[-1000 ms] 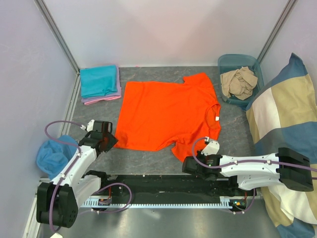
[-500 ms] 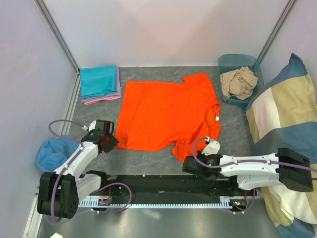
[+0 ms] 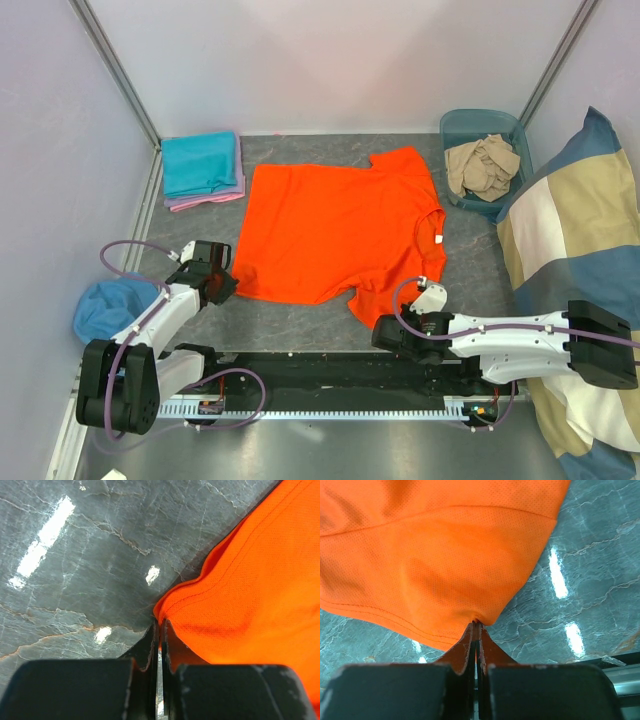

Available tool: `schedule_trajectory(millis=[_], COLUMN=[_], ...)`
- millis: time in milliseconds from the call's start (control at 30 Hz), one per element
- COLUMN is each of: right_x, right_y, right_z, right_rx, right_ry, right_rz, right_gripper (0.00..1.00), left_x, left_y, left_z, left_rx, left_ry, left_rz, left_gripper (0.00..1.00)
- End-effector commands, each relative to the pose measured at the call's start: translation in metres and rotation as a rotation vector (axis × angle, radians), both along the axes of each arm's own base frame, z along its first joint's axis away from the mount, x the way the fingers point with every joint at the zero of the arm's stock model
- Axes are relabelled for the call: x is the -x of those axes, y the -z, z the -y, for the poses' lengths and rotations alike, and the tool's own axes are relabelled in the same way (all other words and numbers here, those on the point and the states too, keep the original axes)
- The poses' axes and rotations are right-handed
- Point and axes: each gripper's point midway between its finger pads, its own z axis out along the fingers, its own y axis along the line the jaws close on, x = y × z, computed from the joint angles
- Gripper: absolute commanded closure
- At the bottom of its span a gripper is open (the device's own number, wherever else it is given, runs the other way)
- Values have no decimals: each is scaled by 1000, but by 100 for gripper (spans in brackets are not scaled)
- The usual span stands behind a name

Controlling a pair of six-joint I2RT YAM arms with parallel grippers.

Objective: Fold and stack the t-shirts
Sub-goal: Grap the side of the flattened tshirt closest away from the robot with both arms

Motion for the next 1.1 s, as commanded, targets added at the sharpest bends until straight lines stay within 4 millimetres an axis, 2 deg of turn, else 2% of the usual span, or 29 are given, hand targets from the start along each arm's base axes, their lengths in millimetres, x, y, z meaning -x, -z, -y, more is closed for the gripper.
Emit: schedule_trajectory(millis=[0, 333, 367, 400, 467, 500, 1067], right_x=[-3, -8, -8, -6, -4, -3, 16], right_y=[-4, -20, -20, -19, -18, -16, -5], right_z=[2, 2, 1, 1, -1, -3, -33], right_rx=[-3, 3, 6, 9, 10, 5, -20], right_ry=[15, 21, 17, 14, 9, 5, -61], right_rz=[17, 44, 39, 28, 15, 6, -44], right_gripper=[100, 98, 76, 66, 52, 50, 48], left_x=[-4, -18, -18, -19, -18, -18, -18], left_y=[1, -16, -15, -16, -15, -15, -15], left_z=[0, 0, 0, 0, 0, 0, -1], left_rx=[-7, -23, -25, -27, -27, -28, -46], left_ry=[8, 36, 39, 42, 45, 46, 79], left_rz=[15, 64, 61, 61, 60, 60, 57], left_gripper=[98, 98, 98, 98, 98, 98, 98])
